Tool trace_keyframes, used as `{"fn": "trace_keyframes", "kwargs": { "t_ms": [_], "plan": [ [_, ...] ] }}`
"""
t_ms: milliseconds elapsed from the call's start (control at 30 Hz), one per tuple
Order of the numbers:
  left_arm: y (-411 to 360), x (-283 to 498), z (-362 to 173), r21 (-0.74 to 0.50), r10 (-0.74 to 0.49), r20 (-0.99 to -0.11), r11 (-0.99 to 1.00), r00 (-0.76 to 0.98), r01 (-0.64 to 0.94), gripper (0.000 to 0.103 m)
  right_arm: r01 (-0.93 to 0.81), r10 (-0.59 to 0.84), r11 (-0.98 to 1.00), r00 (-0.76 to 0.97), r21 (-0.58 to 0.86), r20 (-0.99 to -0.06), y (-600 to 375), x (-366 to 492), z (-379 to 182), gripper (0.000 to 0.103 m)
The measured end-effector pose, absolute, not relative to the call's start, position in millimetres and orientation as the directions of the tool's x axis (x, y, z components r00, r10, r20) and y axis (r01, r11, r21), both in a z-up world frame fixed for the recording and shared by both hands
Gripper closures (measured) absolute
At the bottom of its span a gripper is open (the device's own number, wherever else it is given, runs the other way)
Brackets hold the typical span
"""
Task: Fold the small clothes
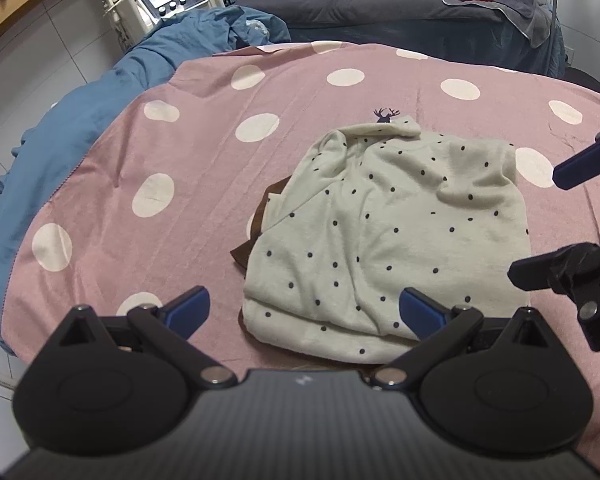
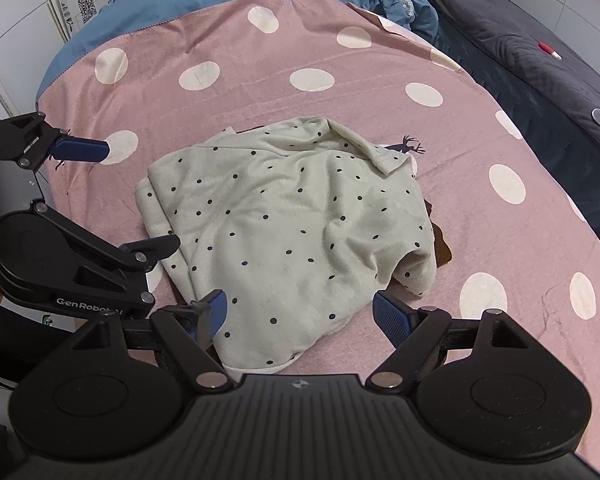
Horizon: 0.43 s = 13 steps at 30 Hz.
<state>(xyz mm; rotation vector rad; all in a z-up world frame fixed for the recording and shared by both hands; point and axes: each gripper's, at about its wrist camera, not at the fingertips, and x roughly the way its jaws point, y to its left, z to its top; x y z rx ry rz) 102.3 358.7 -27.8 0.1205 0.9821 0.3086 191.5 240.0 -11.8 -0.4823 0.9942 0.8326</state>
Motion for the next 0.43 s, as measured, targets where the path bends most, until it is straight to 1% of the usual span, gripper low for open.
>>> {"fn": "trace_keyframes", "kwargs": {
  "t_ms": [200, 300, 433],
  "plan": [
    [358.6, 102.4, -27.8, 0.235, 0.305, -0.792, 0.952, 0.529, -0.197, 0.000, -0.798, 0.378, 0.603, 0.292, -0.006, -0.878, 242.6, 190.1, -14.0, 0.000],
    [360.2, 100.6, -28.3, 0.204, 0.279, -0.786, 0.959, 0.552, -0.194, 0.000, -0.796, 0.375, 0.605, 0.289, -0.004, -0.881, 243.1, 190.7, -16.1, 0.000],
    [358.5, 100.6, -30.4, 0.243, 0.315, -0.771, 0.949, 0.553, -0.202, 0.000, -0.793, 0.374, 0.609, 0.288, -0.001, -0.882, 242.7, 191.4, -17.2, 0.000]
  ]
}}
